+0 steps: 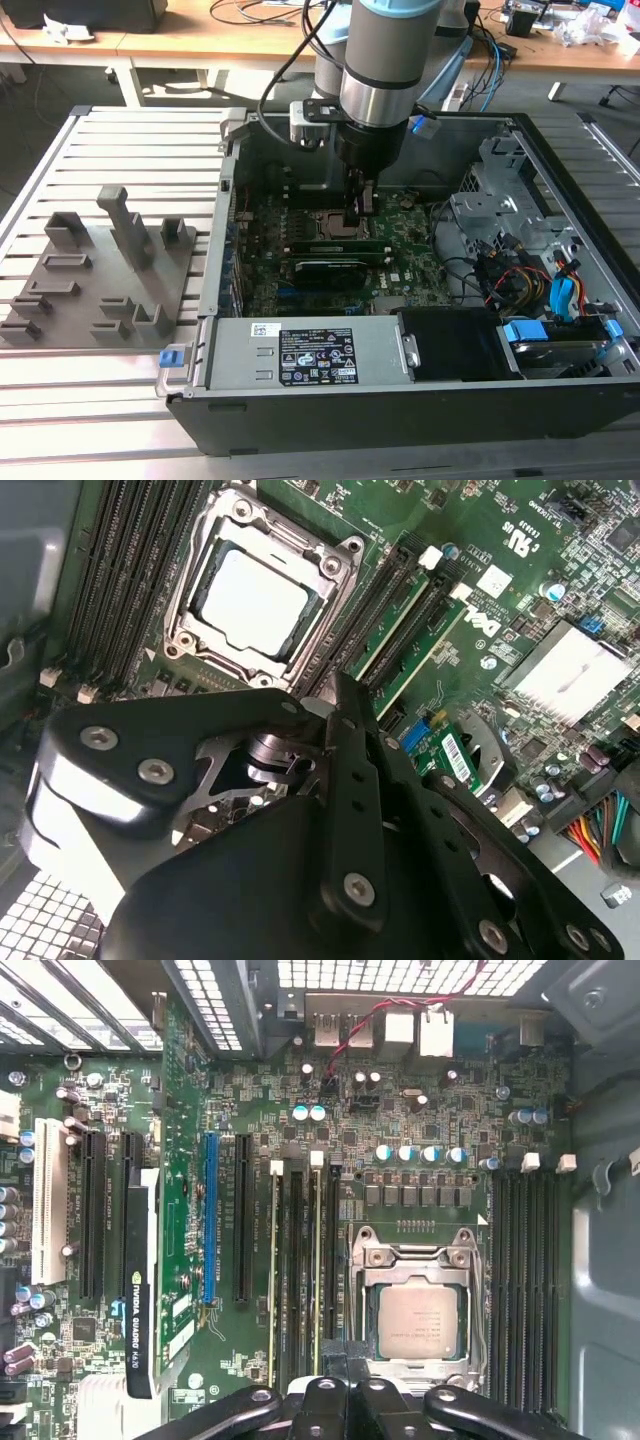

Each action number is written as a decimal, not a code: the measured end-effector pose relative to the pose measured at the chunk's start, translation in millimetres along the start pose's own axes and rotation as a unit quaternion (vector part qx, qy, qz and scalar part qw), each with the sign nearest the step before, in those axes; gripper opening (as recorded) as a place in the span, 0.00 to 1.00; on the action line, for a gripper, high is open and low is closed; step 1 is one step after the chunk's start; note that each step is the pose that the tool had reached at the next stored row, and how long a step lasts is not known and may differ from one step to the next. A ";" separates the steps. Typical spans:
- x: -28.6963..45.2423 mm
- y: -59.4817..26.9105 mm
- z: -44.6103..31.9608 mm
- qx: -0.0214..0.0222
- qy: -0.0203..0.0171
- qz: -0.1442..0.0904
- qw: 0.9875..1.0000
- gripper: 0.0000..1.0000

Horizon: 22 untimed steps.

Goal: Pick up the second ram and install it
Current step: 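Insert the second ram into the second slot, then press down the second ram until it locks into place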

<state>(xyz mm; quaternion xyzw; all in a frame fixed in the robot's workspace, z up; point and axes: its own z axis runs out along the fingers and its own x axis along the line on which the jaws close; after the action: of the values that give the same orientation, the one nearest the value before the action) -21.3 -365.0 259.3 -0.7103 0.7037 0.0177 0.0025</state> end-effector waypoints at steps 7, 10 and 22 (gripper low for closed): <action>0.0 -3.0 0.1 0.002 0.002 0.000 1.000 0.11; 2.4 -28.5 5.1 -0.006 0.005 -0.001 1.000 0.11; 5.9 -24.6 20.7 -0.007 0.005 -0.002 1.000 0.11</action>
<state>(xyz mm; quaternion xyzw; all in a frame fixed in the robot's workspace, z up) 2.8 -370.1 237.9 -0.7117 0.7022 0.0194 -0.0063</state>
